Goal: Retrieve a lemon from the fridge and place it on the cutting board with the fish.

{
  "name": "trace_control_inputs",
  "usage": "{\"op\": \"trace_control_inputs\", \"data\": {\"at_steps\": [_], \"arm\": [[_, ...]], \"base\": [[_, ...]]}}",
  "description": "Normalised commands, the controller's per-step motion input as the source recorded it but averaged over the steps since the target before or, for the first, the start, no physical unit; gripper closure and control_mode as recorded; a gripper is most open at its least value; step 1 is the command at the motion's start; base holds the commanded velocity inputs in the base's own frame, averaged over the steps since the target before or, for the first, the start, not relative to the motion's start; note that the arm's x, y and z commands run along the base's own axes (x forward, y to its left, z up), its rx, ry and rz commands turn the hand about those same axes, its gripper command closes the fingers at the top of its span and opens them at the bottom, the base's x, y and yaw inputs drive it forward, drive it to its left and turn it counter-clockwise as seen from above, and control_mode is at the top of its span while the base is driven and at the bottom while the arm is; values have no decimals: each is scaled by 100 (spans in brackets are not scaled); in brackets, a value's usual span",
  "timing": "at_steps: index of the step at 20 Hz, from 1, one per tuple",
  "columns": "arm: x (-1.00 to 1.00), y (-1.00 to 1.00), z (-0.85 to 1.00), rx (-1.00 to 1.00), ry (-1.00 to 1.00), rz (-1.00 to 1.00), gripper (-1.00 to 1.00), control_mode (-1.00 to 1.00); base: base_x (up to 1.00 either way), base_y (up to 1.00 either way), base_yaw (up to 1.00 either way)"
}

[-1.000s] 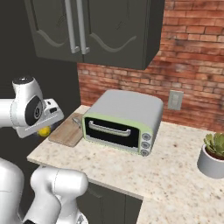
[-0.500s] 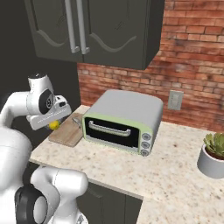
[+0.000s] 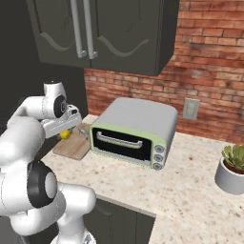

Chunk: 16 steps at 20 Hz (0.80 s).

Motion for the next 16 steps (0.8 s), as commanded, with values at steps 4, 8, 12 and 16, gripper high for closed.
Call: {"op": "trace_control_inputs", "data": {"at_steps": [4, 8, 12, 16], "arm": [[25, 13, -32, -2, 0, 18, 100, -100], [31, 0, -49, 0, 0, 15, 100, -100], [24, -1, -43, 0, 0, 12, 100, -100], [18, 0, -34, 0, -3, 6, 100, -100]], "base": [[0, 0, 0], [0, 0, 0], [0, 0, 0], [0, 0, 0]]}}
